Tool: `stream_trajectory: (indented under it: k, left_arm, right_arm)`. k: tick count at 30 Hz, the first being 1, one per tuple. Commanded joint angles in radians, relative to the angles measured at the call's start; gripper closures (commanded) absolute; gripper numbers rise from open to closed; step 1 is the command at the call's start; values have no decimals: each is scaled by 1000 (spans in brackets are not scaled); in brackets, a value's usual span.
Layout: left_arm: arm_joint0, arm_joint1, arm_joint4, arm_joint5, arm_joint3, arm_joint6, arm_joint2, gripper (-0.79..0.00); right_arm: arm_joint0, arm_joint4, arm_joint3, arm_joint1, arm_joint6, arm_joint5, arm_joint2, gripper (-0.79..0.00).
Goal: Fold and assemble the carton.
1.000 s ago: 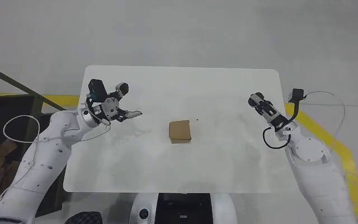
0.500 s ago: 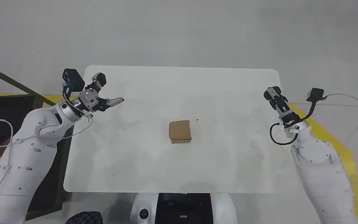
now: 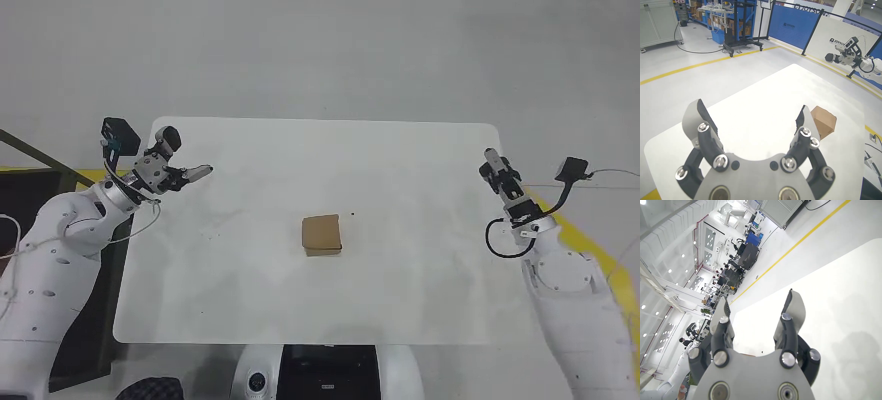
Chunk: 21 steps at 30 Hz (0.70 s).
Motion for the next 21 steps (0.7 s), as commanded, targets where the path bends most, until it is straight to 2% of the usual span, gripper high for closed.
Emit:
stream_trajectory:
  k: [1, 4, 7, 21]
  left_arm:
    - [0, 0, 0, 0, 0, 0, 0, -784]
    - [0, 0, 0, 0, 0, 0, 0, -784]
    - [0, 0, 0, 0, 0, 0, 0, -784]
    - [0, 0, 0, 0, 0, 0, 0, -784]
  right_arm:
    - [0, 0, 0, 0, 0, 0, 0, -611]
    - [0, 0, 0, 0, 0, 0, 0, -721]
    - [0, 0, 0, 0, 0, 0, 0, -772]
    - [0, 0, 0, 0, 0, 0, 0, -784]
